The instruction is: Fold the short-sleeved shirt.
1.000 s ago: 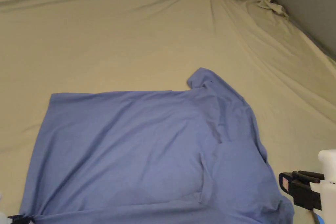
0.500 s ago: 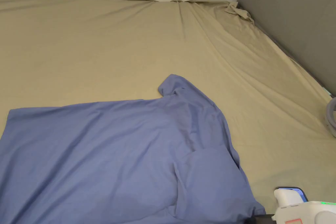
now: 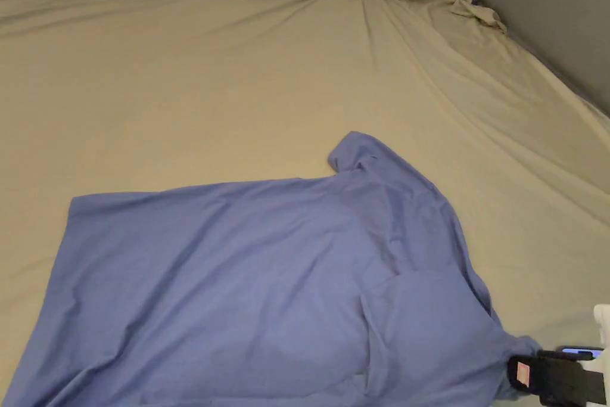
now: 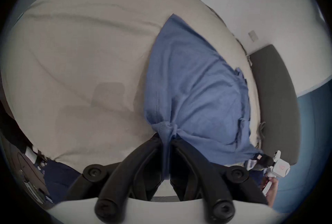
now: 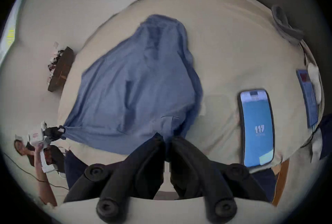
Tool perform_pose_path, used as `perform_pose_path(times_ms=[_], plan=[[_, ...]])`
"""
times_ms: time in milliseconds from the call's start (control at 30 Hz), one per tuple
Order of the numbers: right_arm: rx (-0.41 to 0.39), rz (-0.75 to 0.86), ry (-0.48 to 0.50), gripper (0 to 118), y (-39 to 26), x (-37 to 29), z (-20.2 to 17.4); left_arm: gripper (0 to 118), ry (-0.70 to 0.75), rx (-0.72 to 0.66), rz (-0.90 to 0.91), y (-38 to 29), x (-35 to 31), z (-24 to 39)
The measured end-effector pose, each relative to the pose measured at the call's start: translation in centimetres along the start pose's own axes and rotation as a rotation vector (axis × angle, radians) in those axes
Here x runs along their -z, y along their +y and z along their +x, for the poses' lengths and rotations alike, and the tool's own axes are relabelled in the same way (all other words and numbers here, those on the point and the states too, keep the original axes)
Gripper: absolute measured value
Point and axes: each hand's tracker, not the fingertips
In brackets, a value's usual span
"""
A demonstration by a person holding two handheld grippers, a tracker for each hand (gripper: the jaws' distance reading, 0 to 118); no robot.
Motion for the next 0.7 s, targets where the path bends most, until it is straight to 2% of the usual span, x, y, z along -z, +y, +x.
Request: perform_pose_path(times_ms=[67,167,267,367,467,533,633,700], plan=[[0.004,0.044,0.025,5,2.7,0.3,-0.6,3,-0.03,-0.006,0.022,1.5,0.1,0.6],[-0.007,0.088,-0.004,5,7.1,2.4,-1.6,3,-0.035,-0.018,0.043,4.3,1.4,1.4],[0.01,0.085,-0.051,5,11.0,6.2,-1.4,3,-0.099,-0.183,0.067,6.9,3.4,1.1],[0.064,0.054,-0.067,5,13.5,10.0,-0.4,3,-0.088,-0.291,0.091,9.2,5.8,1.0],[0.073,0.039,-0.101,5,14.8,13.0,0.2,3,-0.033,-0.264,0.083,11.0,8.7,2.2],[0.073,0.028,-0.139,5,15.1,14.7,0.1,3,0.031,-0.2,0.069,11.9,10.7,3.0],[0.059,0.004,-0.177,5,14.9,16.6,0.1,3,0.174,-0.14,0.032,12.3,13.9,3.6],[0.032,-0.022,-0.214,5,14.9,18.5,0.7,5,0.206,-0.121,0.011,12.1,15.6,3.5]])
